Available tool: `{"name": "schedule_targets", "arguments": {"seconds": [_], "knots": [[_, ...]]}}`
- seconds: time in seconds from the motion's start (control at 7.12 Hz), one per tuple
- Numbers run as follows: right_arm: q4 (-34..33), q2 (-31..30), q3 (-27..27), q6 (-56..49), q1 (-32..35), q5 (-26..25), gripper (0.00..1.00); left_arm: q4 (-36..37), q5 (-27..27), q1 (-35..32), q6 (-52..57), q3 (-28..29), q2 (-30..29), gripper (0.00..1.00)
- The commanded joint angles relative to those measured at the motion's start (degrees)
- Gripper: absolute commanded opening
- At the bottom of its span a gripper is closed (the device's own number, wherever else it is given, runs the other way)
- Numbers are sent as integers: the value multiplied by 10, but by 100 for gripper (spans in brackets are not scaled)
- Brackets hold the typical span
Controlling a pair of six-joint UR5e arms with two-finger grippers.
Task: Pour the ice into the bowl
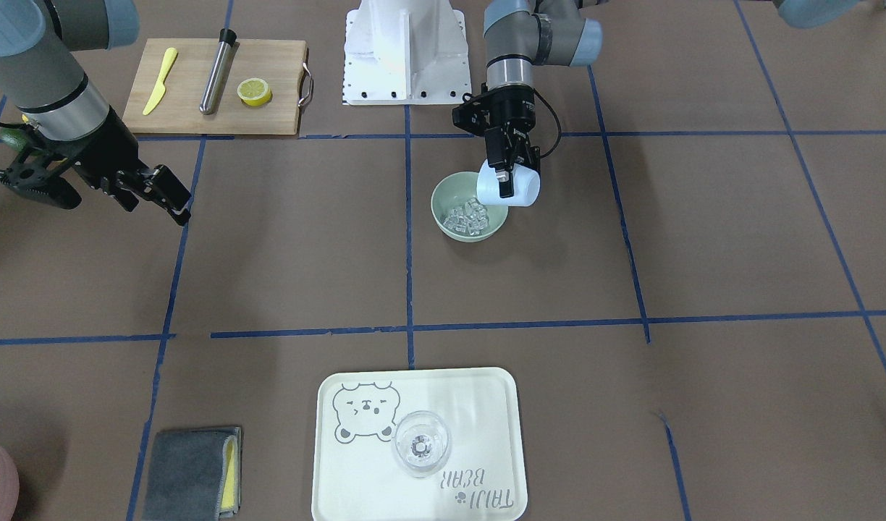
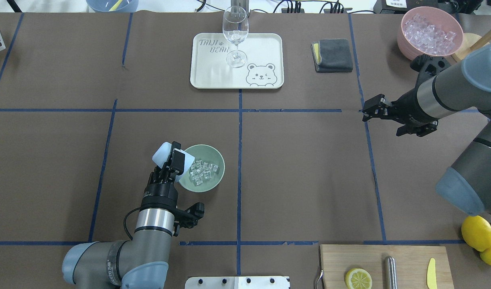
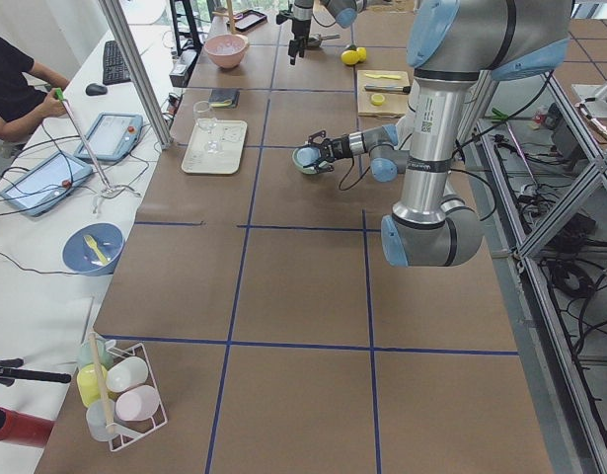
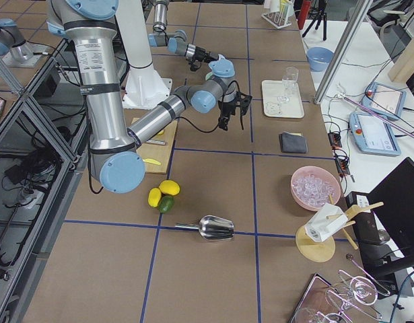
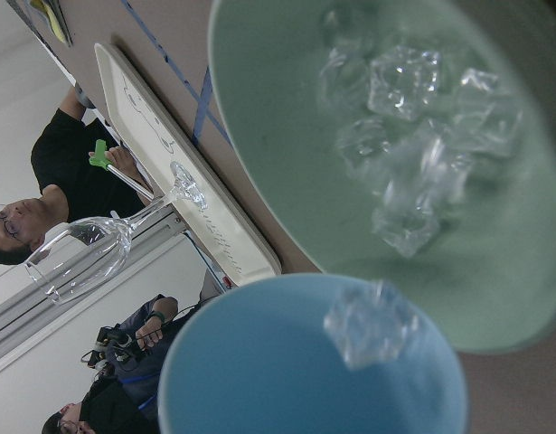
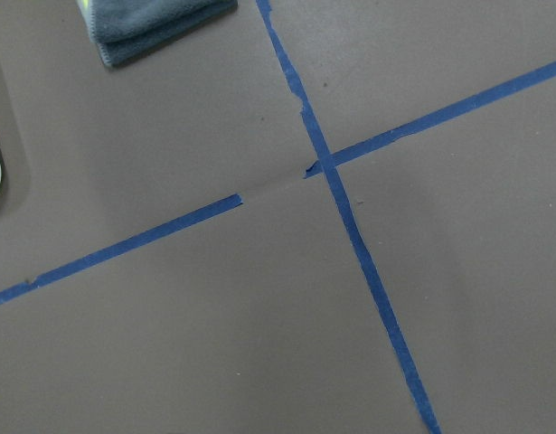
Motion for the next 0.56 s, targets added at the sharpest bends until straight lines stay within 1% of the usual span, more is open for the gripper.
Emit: {"name": "schedule_targets", "arguments": {"seconds": [0.0, 0.14, 0.28, 0.42], "knots": [[26, 0, -3, 1, 1, 1, 100, -10, 0, 0, -21, -23, 3, 0], [33, -1, -2, 1, 1, 1, 100, -14, 0, -1, -94, -34, 5, 0], [34, 1, -3, -1, 1, 1, 100, -14, 0, -2, -213, -43, 14, 0], [35, 9, -8, -2, 1, 0, 100, -14, -2, -2, -377, -47, 34, 0]]}}
